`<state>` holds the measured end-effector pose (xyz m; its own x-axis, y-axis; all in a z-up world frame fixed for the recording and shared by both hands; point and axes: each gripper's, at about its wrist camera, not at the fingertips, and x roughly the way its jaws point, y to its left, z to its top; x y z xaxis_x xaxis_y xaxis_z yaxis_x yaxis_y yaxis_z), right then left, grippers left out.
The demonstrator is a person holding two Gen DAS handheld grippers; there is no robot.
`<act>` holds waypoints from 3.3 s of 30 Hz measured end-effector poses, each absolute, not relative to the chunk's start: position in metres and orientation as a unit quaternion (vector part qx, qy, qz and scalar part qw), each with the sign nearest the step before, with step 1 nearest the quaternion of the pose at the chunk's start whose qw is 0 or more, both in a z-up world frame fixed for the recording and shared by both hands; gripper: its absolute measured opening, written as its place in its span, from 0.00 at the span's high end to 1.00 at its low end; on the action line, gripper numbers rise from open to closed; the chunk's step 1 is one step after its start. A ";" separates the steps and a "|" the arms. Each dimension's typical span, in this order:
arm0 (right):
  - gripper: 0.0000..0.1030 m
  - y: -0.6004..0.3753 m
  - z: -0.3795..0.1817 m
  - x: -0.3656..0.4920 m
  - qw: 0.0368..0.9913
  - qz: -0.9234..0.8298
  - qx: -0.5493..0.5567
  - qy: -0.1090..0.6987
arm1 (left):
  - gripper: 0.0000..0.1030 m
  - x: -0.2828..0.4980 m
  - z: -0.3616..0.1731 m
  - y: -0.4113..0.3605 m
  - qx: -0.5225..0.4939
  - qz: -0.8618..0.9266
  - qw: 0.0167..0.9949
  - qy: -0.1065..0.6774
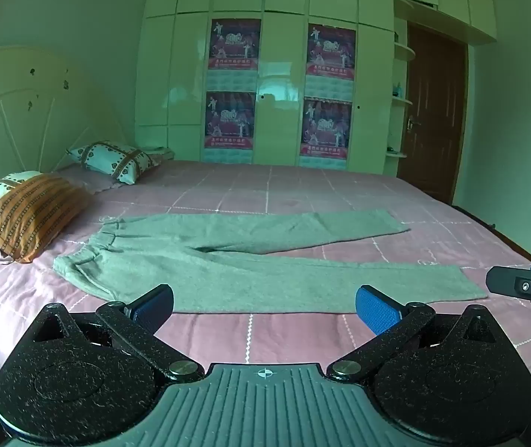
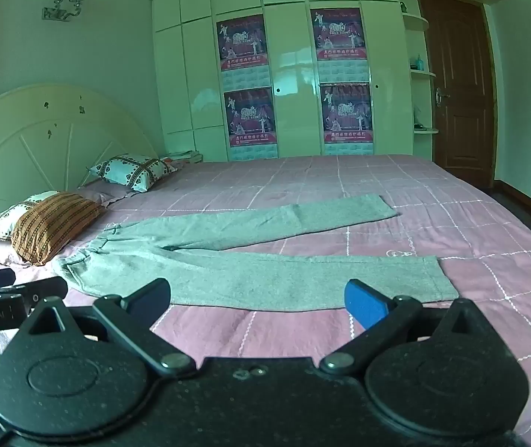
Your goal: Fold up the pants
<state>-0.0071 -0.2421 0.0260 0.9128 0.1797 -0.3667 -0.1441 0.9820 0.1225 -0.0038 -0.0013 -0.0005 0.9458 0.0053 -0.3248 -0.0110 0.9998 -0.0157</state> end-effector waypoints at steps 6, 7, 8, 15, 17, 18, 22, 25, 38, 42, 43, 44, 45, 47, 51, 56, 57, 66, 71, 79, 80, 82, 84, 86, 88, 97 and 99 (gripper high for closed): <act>0.08 -0.241 0.026 -0.007 0.978 0.081 0.036 0.188 | 0.00 -0.013 0.008 -0.003 -0.014 0.003 0.984 0.175; 0.08 -0.241 0.026 -0.007 0.978 0.082 0.034 0.189 | 0.00 -0.006 0.007 0.000 -0.019 0.002 0.983 0.184; 0.08 -0.241 0.026 -0.007 0.978 0.082 0.035 0.189 | 0.00 -0.007 0.008 0.000 -0.020 0.001 0.983 0.185; 0.08 -0.241 0.025 -0.007 0.978 0.082 0.034 0.189 | 0.00 -0.007 0.006 -0.005 -0.022 0.003 0.982 0.186; 0.08 -0.240 0.025 -0.007 0.978 0.082 0.034 0.189 | 0.00 -0.008 0.006 -0.006 -0.022 0.005 0.982 0.186; 0.08 -0.240 0.025 -0.007 0.978 0.081 0.034 0.189 | 0.00 -0.002 0.005 -0.002 -0.023 0.005 0.982 0.187; 0.08 -0.239 0.025 -0.006 0.978 0.081 0.033 0.189 | 0.00 -0.003 0.005 -0.003 -0.023 0.005 0.982 0.187; 0.08 -0.241 0.025 -0.008 0.978 0.081 0.033 0.189 | 0.00 -0.004 0.005 -0.003 -0.022 0.003 0.982 0.189; 0.08 -0.241 0.023 -0.007 0.978 0.083 0.034 0.190 | 0.00 -0.003 0.005 -0.003 -0.023 0.004 0.982 0.189; 0.08 -0.241 0.023 -0.007 0.978 0.082 0.034 0.190 | 0.00 -0.002 0.005 -0.001 -0.023 0.005 0.982 0.190; 0.08 -0.241 0.023 -0.007 0.978 0.082 0.034 0.190 | 0.00 -0.001 0.005 -0.001 -0.023 0.005 0.982 0.189; 0.08 -0.240 0.023 -0.007 0.978 0.081 0.032 0.190 | 0.00 -0.001 0.005 -0.001 -0.023 0.006 0.982 0.189; 0.08 -0.240 0.024 -0.007 0.978 0.081 0.033 0.190 | 0.00 -0.001 0.005 -0.001 -0.023 0.006 0.982 0.189; 0.08 -0.240 0.023 -0.007 0.978 0.080 0.034 0.190 | 0.00 -0.001 0.004 0.000 -0.022 0.005 0.982 0.190; 0.08 -0.240 0.024 -0.007 0.978 0.080 0.034 0.190 | 0.00 0.000 0.004 0.000 -0.021 0.005 0.981 0.191; 0.08 -0.240 0.022 -0.006 0.978 0.080 0.033 0.190 | 0.00 0.001 0.002 0.000 -0.020 0.005 0.981 0.192; 0.08 -0.240 0.022 -0.006 0.978 0.080 0.033 0.190 | 0.00 0.001 0.002 0.000 -0.021 0.004 0.981 0.192; 0.08 -0.240 0.022 -0.006 0.978 0.080 0.034 0.190 | 0.00 0.000 0.001 0.001 -0.021 0.005 0.981 0.191; 0.08 -0.241 0.022 -0.006 0.978 0.080 0.034 0.191 | 0.00 0.000 0.001 0.001 -0.020 0.003 0.981 0.192; 0.08 -0.242 0.021 -0.005 0.978 0.081 0.035 0.191 | 0.00 0.001 0.000 0.001 -0.020 0.004 0.981 0.192; 0.08 -0.242 0.021 -0.005 0.978 0.081 0.035 0.191 | 0.00 0.001 0.000 0.001 -0.020 0.004 0.981 0.192; 0.08 -0.241 0.020 -0.005 0.978 0.080 0.033 0.190 | 0.00 0.001 0.000 0.001 -0.019 0.004 0.981 0.192; 0.08 -0.242 0.021 -0.005 0.978 0.081 0.035 0.191 | 0.00 0.000 0.000 0.001 -0.020 0.004 0.981 0.192; 0.08 -0.242 0.020 -0.005 0.978 0.080 0.033 0.191 | 0.00 0.000 0.000 0.001 -0.019 0.004 0.981 0.192; 0.08 -0.242 0.021 -0.005 0.978 0.081 0.034 0.191 | 0.00 0.001 0.000 0.001 -0.020 0.004 0.981 0.192; 0.08 -0.242 0.021 -0.005 0.978 0.080 0.034 0.191 | 0.00 0.001 -0.001 0.000 -0.020 0.005 0.981 0.192; 0.08 -0.242 0.021 -0.005 0.978 0.080 0.034 0.191 | 0.00 0.002 -0.001 0.000 -0.020 0.006 0.981 0.191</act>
<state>-0.0051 -0.2415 0.0209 0.9143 0.1702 -0.3676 -0.1443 0.9848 0.0970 0.0016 -0.0001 -0.0010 0.9266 0.0042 -0.3760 -0.0193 0.9992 -0.0363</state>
